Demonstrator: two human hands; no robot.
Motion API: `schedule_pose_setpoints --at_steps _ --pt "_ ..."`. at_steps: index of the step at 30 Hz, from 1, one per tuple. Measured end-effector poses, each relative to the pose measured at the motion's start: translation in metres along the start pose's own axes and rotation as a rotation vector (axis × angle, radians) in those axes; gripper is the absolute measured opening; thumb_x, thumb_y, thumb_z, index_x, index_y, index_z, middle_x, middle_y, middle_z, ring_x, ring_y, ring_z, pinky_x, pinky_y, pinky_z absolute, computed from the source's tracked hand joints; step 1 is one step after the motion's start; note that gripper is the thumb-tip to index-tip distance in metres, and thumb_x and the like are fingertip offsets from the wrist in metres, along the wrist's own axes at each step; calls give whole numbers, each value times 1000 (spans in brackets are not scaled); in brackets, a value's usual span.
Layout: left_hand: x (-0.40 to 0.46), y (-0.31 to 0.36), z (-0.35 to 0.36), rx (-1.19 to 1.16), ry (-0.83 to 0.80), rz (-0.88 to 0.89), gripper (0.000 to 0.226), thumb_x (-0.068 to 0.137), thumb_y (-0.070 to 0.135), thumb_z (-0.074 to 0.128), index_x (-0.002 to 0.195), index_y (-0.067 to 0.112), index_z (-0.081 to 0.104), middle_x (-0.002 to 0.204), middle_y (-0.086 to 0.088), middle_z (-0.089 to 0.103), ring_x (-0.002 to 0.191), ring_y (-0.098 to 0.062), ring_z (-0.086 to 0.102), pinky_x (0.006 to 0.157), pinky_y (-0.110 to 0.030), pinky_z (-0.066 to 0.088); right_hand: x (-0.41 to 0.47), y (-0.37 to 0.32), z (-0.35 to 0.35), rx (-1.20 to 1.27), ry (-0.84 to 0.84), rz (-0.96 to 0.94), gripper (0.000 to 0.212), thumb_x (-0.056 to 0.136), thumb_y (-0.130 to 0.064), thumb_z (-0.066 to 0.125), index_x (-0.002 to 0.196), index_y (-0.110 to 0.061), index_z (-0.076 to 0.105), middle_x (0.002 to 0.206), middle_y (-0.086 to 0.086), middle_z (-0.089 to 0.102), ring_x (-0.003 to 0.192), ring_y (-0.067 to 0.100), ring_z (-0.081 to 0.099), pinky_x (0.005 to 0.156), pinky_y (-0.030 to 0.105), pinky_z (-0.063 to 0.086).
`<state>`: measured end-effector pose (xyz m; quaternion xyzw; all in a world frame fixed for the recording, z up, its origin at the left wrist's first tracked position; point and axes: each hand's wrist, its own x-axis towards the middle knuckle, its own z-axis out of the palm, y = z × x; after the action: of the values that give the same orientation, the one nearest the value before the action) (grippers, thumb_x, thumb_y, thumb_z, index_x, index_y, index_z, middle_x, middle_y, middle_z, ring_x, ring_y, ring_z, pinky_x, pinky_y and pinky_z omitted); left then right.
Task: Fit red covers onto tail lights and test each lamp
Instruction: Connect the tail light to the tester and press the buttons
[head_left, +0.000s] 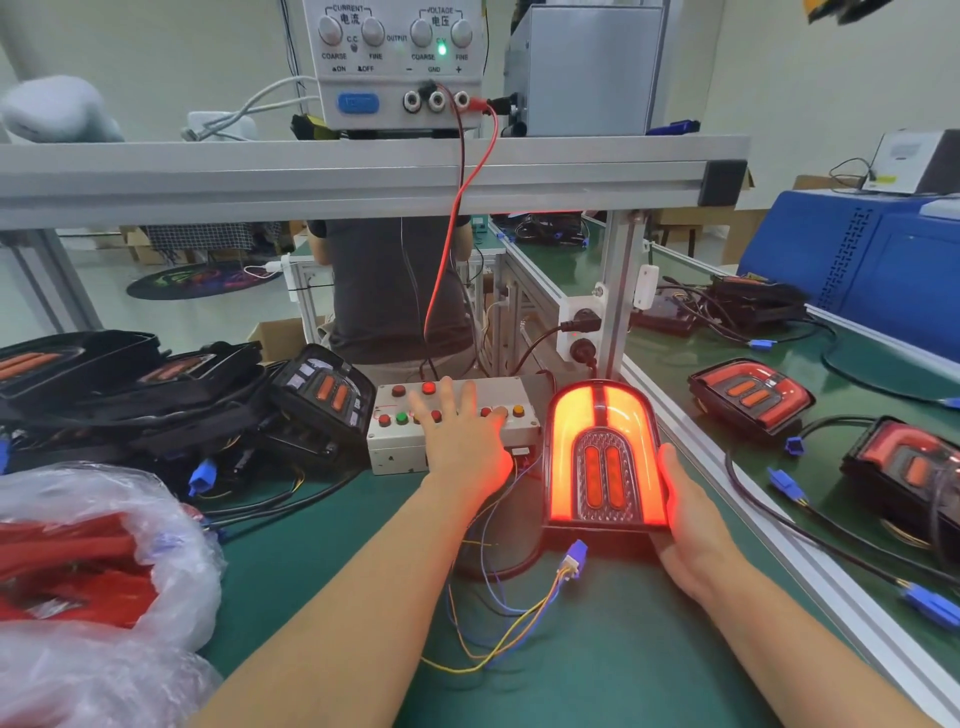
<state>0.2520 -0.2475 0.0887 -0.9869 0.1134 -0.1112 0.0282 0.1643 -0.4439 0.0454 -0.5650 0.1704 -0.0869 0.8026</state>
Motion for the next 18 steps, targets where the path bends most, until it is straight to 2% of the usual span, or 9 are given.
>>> schedule_pose_setpoints --at_steps 2,4,7,8,10,12,14,16,18 --pt "-4 -2 -8 -44 -12 3 54 91 32 46 143 36 34 160 -8 6 145 -35 -7 106 -66 -16 -1 -3 -1 -24 22 32 45 101 -48 38 101 -16 69 85 2 77 73 13 74 66 31 51" --pt "-13 -2 -18 -198 16 6 48 94 38 42 142 31 37 155 -7 20 144 -30 8 112 -59 0 -2 -5 -2 -57 53 71 45 101 -49 39 99 -15 70 84 4 77 69 15 74 64 33 51" --pt "-40 1 -37 -498 -89 160 51 83 68 42 110 31 64 114 3 60 113 -19 47 98 -43 28 -3 -8 -4 -80 108 122 44 100 -48 41 100 -14 68 82 8 77 74 22 72 67 38 53" --pt "-54 3 -42 -531 -182 221 60 72 78 41 101 32 66 98 10 62 100 -14 52 92 -39 30 -3 -10 -4 -75 131 137 43 100 -47 42 101 -13 68 82 9 76 78 25 71 67 39 54" --pt "-82 6 -45 -488 -360 322 70 58 86 49 103 33 60 84 19 55 86 -10 49 85 -34 28 -5 -12 -2 -61 160 164 41 101 -44 43 101 -11 67 85 12 75 82 28 69 66 40 55" --pt "-100 11 -41 -386 -445 396 72 61 75 65 114 29 53 85 16 54 83 -13 48 80 -32 28 -7 -14 -1 -47 187 183 37 102 -41 43 99 -11 65 86 13 73 80 27 67 60 40 56" --pt "-108 15 -35 -377 -437 385 60 72 53 71 120 24 52 96 6 63 91 -19 55 76 -32 34 -10 -15 -1 -34 200 206 35 103 -38 42 96 -12 65 87 13 71 80 27 67 51 39 58" --pt "-107 12 -34 -481 -389 323 36 83 28 63 117 21 60 103 -4 67 95 -25 59 77 -32 44 -13 -18 -2 -49 195 221 34 103 -36 42 96 -11 64 90 14 70 82 28 66 48 39 59" --pt "-104 2 -33 -646 -360 251 32 86 9 50 113 20 64 95 -7 69 75 -22 60 77 -32 51 -14 -22 -4 -119 173 218 29 104 -31 42 98 -11 63 92 14 69 80 27 65 47 38 58"
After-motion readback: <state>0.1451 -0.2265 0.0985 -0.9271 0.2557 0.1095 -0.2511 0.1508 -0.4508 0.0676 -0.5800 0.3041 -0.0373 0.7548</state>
